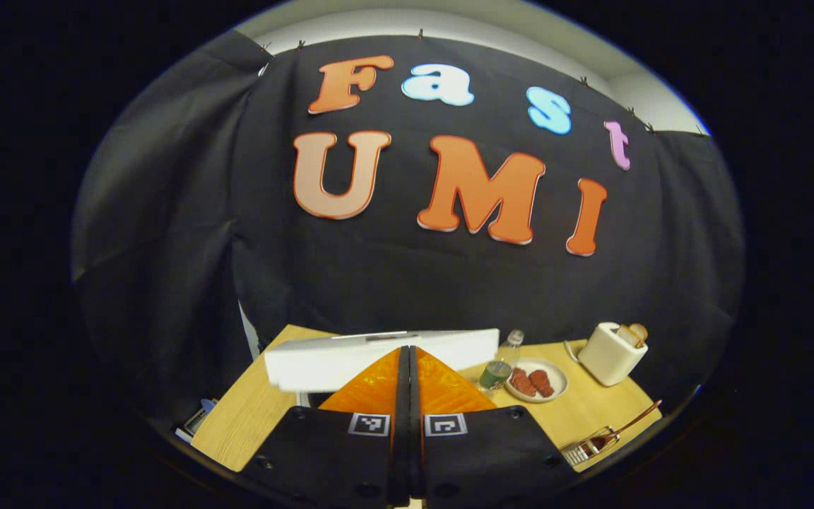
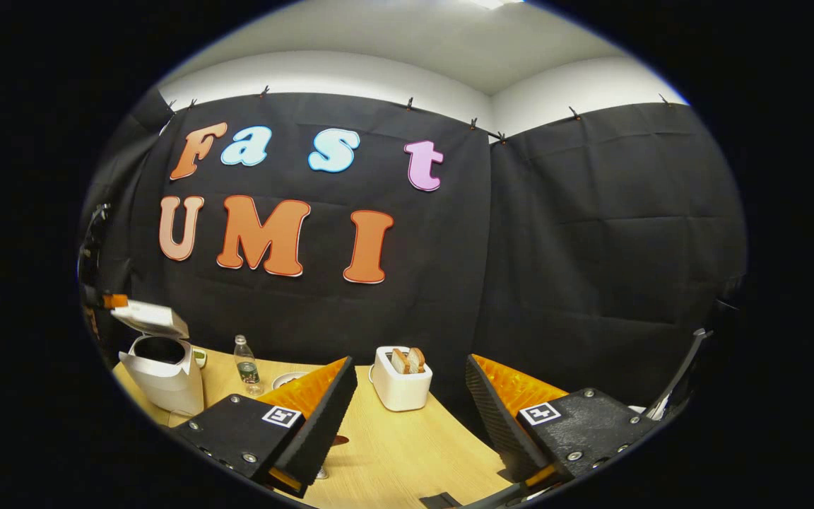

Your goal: Close the left gripper, press the button to open the rice cooker; take a wooden spoon from the chopstick holder with the right hand, scoop a spoonful of rice and pour it into the rice cooker, then put the wooden spoon back into the chopstick holder.

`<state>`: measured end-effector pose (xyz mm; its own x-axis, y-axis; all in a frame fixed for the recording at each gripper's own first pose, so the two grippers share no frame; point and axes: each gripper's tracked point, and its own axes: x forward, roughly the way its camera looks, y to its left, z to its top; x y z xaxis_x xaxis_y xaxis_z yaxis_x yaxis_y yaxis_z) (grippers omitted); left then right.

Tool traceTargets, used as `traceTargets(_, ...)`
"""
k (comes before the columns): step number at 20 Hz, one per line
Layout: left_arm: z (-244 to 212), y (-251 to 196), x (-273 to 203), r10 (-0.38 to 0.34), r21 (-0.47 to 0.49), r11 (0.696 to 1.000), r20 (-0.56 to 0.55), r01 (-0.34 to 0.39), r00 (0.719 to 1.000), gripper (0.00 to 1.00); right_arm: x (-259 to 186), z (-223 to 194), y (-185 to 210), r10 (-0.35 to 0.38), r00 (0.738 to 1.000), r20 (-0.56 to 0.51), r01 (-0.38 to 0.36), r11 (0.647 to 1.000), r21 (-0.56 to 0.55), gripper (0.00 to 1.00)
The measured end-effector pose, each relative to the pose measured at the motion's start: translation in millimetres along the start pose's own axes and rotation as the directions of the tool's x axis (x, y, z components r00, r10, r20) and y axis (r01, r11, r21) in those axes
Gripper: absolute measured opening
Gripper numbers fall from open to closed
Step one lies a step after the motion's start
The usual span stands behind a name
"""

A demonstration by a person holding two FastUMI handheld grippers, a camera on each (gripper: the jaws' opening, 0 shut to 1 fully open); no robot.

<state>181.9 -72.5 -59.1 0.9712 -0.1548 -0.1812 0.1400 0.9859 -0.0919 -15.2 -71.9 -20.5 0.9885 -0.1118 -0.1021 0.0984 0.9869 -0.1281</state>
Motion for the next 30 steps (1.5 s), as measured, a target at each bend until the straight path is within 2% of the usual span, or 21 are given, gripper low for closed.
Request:
traceTargets(5,49.1,0.5,-62.1,0.019,0.057,0.998,0.138,-0.027,0.99,0.04,-2.9,-13.2,13.7,0.047,0.999,-0.014,-0.047,0.998,0.04,0.96)
traceTargets(8,50.0,4.7,-96.0,0.022,0.046,0.999,0.136,-0.029,0.991,0.04,-3.6,-24.7,29.5,0.105,0.994,-0.033,-0.101,0.988,0.118,0.96)
traceTargets(9,51.5,8.2,-102.3,0.03,0.039,0.999,0.133,-0.035,0.991,0.04,-1.6,-30.1,32.7,0.116,0.992,-0.04,-0.108,0.983,0.15,0.99)
traceTargets(10,52.4,13.3,-108.1,0.041,0.04,0.998,0.13,-0.047,0.991,0.05,0.9,-39.6,34.7,0.122,0.991,-0.055,-0.11,0.978,0.179,0.96)
traceTargets(15,49.0,49.3,-136.7,0.128,0.042,0.99,0.122,-0.134,0.984,0.05,8.6,-91.5,50.8,0.17,0.975,-0.143,-0.115,0.936,0.333,0.96)
traceTargets(18,44.6,55.1,-150.8,0.116,0.023,0.993,0.105,-0.12,0.988,0.06,14.8,-121.5,64.2,0.216,0.96,-0.178,-0.129,0.906,0.403,0.95)
traceTargets(19,43.5,59.3,-156.0,0.125,0.017,0.992,0.101,-0.128,0.987,0.1,16.4,-128.9,67.5,0.225,0.957,-0.184,-0.13,0.897,0.422,0.95)
traceTargets(20,43.9,65.3,-158.5,0.142,0.011,0.99,0.103,-0.144,0.984,0.06,20.4,-138.2,70.0,0.231,0.953,-0.196,-0.126,0.891,0.435,0.95)
traceTargets(21,47.3,66.1,-165.2,0.139,0.005,0.99,0.107,-0.141,0.984,0.07,24.0,-150.1,74.7,0.241,0.947,-0.214,-0.124,0.885,0.449,0.95)
traceTargets(23,45.9,73.5,-170.5,0.159,0.01,0.987,0.114,-0.161,0.981,0.2,29.7,-169.3,86.5,0.266,0.932,-0.247,-0.126,0.874,0.468,0.95)
traceTargets(24,47.9,83.2,-174.2,0.189,0.022,0.981,0.122,-0.193,0.974,0.26,32.3,-179.4,93.9,0.282,0.923,-0.263,-0.13,0.869,0.477,0.95)
traceTargets(25,52.4,86.2,-179.7,0.195,0.033,0.979,0.139,-0.201,0.971,0.25,35.0,-188.4,100.3,0.295,0.915,-0.274,-0.133,0.864,0.485,0.95)
traceTargets(28,46.9,77.8,-182.8,0.18,0.016,0.983,0.132,-0.184,0.975,0.68,42.6,-217.2,114.8,0.324,0.891,-0.317,-0.125,0.848,0.514,0.95)
traceTargets(30,44.7,84.7,-185.1,0.188,0.0,0.982,0.124,-0.189,0.974,0.61,47.1,-231.1,120.7,0.342,0.877,-0.338,-0.118,0.835,0.538,0.95)
